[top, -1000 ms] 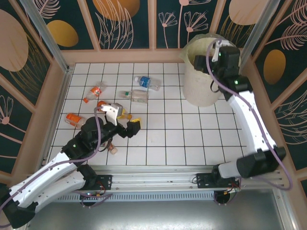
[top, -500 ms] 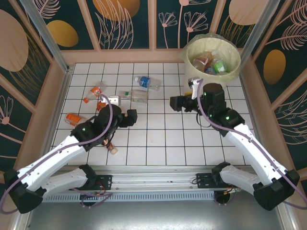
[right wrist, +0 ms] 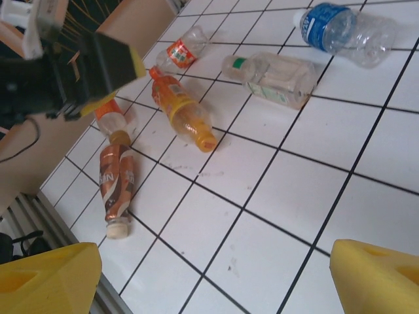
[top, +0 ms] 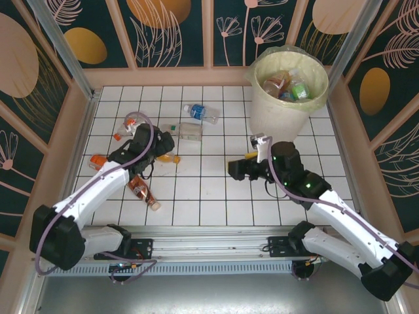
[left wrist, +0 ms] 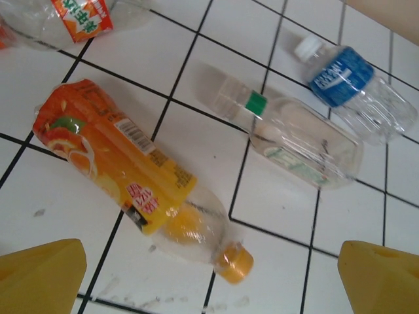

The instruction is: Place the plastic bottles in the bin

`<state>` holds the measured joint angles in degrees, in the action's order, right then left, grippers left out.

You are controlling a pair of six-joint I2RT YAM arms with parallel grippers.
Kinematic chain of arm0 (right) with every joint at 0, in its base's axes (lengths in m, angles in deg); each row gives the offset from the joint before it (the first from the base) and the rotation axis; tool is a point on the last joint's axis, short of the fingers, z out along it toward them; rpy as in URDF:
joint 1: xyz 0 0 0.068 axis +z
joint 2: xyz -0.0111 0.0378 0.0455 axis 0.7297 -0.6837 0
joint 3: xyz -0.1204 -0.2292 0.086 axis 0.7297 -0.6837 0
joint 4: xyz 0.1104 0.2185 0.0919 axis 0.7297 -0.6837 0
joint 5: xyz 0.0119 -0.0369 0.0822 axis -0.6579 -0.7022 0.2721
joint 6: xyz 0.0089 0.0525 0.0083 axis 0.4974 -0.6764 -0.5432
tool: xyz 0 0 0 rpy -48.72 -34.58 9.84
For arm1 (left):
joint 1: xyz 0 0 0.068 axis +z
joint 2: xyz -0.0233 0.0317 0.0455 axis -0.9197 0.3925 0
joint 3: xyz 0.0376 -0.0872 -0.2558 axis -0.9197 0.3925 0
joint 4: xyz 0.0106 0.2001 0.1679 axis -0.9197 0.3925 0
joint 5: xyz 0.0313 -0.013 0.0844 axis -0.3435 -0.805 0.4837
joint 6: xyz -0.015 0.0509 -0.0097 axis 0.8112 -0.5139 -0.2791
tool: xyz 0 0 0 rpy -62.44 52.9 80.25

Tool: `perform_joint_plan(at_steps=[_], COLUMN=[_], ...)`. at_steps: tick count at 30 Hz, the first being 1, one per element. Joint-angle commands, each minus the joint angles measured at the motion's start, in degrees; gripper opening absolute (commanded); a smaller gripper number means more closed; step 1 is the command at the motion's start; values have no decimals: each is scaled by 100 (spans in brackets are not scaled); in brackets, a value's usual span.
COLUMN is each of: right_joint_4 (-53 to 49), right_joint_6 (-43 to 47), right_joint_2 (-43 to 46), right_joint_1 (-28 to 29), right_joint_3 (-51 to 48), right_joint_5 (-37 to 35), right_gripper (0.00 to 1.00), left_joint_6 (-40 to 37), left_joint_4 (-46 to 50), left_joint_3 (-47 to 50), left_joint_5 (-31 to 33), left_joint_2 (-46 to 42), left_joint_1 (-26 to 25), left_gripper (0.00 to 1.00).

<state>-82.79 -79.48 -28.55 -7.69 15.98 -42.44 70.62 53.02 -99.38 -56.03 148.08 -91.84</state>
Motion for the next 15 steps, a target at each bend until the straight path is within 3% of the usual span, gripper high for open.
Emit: perform_joint_plan(at_steps=[1,8,15], right_joint_4=[294,213,192], right_joint_6=[-286,-410,-472], right_joint_2=[200,224,197], right_joint_1=[112,302,348], right_joint_3=[-203,-339,-398], right_joint_5=[52,-112,-220], right_gripper=[91,91,91], left_joint_6=[336,935,1566], left_joint_4=[-679,-1420,-1395], left_joint_3=[43,72,68], left_joint_5=[-543,-1208,-1105], left_joint_2=[347,1071,1474], left_joint_1=[394,1142,1481], left_gripper=[98,99,97])
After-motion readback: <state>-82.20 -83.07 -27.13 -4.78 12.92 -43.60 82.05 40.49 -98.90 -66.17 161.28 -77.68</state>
